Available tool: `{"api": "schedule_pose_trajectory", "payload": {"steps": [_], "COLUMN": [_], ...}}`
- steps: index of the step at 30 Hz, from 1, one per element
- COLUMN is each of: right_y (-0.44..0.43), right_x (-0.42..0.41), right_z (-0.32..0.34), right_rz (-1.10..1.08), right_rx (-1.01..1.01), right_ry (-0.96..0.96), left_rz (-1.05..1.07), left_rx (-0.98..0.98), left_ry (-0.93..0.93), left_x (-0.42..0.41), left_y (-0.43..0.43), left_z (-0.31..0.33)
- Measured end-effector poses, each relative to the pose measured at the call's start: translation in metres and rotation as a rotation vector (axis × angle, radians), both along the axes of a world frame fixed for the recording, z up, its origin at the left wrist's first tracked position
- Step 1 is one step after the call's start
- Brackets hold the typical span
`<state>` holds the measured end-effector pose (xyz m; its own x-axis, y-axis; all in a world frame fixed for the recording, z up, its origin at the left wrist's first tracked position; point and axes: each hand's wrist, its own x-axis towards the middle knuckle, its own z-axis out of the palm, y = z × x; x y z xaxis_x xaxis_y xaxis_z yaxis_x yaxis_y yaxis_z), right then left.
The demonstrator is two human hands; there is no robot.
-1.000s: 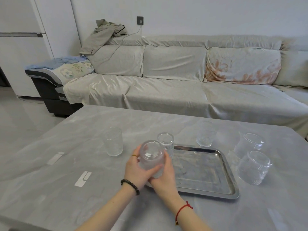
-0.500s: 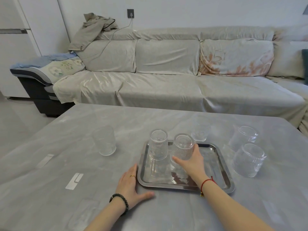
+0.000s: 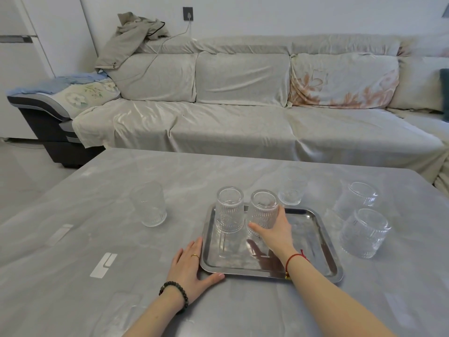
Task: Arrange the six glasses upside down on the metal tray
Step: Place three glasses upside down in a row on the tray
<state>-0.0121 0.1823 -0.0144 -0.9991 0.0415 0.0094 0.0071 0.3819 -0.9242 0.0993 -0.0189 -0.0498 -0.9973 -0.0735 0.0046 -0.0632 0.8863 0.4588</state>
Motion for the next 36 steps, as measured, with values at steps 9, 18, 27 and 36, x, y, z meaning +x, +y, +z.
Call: {"api": "schedule_pose_trajectory", "payload": {"steps": [9, 18, 27, 36], "right_y": [0.002, -0.017, -0.064, -0.077], "right_x": [0.001, 0.062, 0.092, 0.097], "right_z": [0.003, -0.001, 0.002, 0.024], "right_rz": [0.057, -0.129, 0.162, 0.325], "right_rx": [0.114, -0.159, -0.223, -0.493], "right_ry": [-0.103, 0.073, -0.043, -0.316], "left_rz": [-0.002, 0.643, 0.572, 0.695], "left_rx": [0.092, 0.47, 0.626, 1.011], "left_ry": [-0.014, 0.627, 0.253, 0.433], "left_x": [0.001, -0.02, -0.088, -0.052], "left_y": [-0.002, -0.061, -0.126, -0.094], "left_z": [0.001, 0.05, 0.071, 0.074]}}
